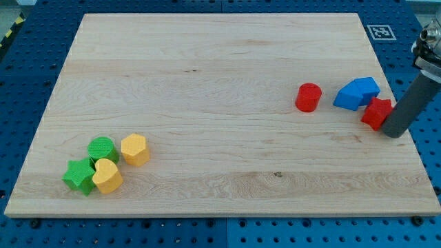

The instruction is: Move the red circle closer to group of the blocks

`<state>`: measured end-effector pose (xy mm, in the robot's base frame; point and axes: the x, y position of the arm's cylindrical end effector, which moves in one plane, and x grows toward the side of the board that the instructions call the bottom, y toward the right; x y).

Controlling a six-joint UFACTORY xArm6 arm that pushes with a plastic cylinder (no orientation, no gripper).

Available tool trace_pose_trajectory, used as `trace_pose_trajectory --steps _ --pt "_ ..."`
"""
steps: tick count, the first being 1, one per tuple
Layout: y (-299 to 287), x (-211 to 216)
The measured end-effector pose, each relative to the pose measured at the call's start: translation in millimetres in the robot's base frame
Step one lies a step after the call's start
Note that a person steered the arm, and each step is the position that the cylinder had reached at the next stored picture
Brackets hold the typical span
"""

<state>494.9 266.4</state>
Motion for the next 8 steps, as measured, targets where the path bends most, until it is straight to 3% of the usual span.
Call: trace_pose_trajectory --steps 3,4,6,8 --pt "-0.9 -47.8" --pt "-3.2 -23.9" --pt "-82.9 -12.4" --pt "-183.1 -39.7"
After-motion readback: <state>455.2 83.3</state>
